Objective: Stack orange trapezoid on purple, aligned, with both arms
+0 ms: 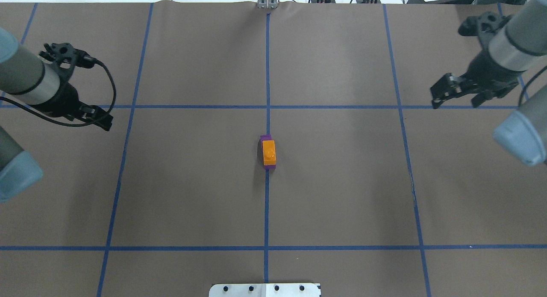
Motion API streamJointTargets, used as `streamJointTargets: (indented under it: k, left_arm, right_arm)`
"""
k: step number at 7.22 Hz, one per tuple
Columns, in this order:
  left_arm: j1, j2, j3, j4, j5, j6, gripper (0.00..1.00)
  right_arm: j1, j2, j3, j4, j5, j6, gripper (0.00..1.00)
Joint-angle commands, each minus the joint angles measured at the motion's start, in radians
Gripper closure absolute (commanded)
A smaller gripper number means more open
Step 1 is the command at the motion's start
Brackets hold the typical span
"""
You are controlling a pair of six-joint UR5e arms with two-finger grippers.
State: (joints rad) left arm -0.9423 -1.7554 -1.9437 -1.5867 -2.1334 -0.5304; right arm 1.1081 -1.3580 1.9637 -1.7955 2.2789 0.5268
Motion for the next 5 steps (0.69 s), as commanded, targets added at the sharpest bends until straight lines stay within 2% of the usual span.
streamJointTargets:
  k: [1,3,4,5]
  left_arm:
    - [-0.197,0.132,0.006,0.002,-0.133,0.285,0.00]
    - [-0.312,0.189,0.052,0.001,-0.155,0.340,0.00]
    - [-0.352,0.215,0.064,0.002,-0.222,0.357,0.00]
    - [-0.383,0.275,0.059,-0.012,-0.246,0.363,0.00]
  right_arm:
    - [0.232,-0.142,-0.107,-0.001,0.074,-0.419,0.00]
    - [0.390,-0.193,-0.231,0.001,0.071,-0.661,0.00]
    - [0.429,-0.200,-0.273,0.001,0.068,-0.695,0.00]
    - [0.443,-0.210,-0.278,-0.001,0.062,-0.697,0.00]
